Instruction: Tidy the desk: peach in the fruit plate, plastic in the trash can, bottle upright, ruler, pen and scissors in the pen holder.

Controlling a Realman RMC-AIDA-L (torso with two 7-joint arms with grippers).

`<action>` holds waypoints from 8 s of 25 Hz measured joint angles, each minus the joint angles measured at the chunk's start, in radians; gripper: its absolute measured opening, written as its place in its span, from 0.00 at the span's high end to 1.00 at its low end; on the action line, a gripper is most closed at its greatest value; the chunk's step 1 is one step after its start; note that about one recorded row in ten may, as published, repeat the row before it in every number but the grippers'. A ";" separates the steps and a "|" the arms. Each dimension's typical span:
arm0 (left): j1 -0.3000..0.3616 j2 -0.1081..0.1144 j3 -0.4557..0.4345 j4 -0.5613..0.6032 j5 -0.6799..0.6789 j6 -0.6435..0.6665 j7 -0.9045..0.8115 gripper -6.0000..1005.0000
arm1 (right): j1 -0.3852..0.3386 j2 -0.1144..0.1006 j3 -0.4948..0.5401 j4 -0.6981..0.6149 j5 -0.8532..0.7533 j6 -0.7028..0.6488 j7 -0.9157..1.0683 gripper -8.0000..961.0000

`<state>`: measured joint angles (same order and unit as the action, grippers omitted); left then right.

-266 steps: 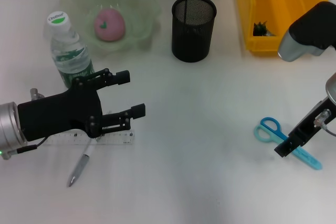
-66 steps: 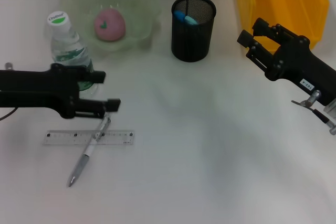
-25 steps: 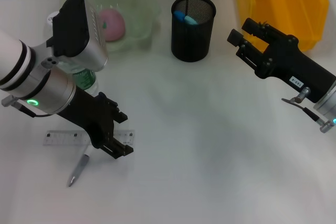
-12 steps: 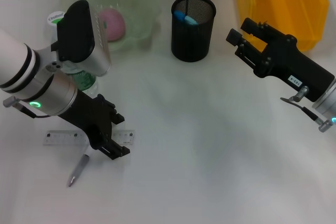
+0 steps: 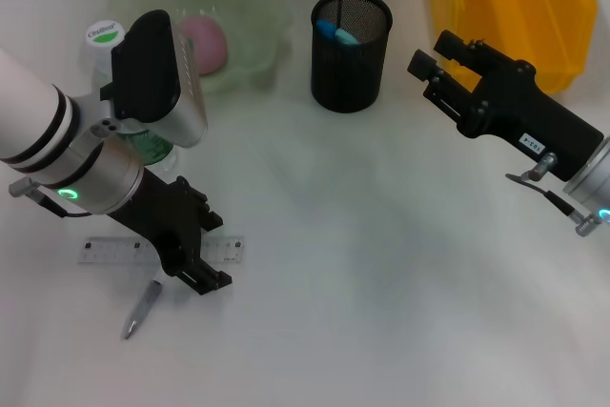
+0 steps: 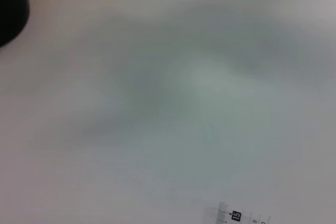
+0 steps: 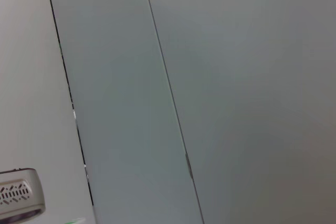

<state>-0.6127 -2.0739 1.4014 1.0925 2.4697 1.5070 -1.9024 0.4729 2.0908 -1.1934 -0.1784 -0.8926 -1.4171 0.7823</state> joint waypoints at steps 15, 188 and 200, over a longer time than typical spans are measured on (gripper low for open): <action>-0.007 0.000 0.015 -0.025 0.014 -0.027 0.006 0.19 | 0.015 0.000 0.000 0.009 0.014 0.000 0.002 0.49; 0.267 0.053 -0.209 -0.248 -1.220 0.144 0.547 0.52 | -0.011 -0.014 0.011 -0.275 -0.440 -0.234 0.398 0.35; 0.256 0.010 -0.213 -0.250 -1.207 0.200 0.615 0.52 | 0.070 -0.011 -0.016 -0.346 -0.498 -0.241 0.465 0.23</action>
<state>-0.3565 -2.0639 1.1884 0.8427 1.2627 1.7072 -1.2872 0.5434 2.0801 -1.2096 -0.5241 -1.3906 -1.6581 1.2473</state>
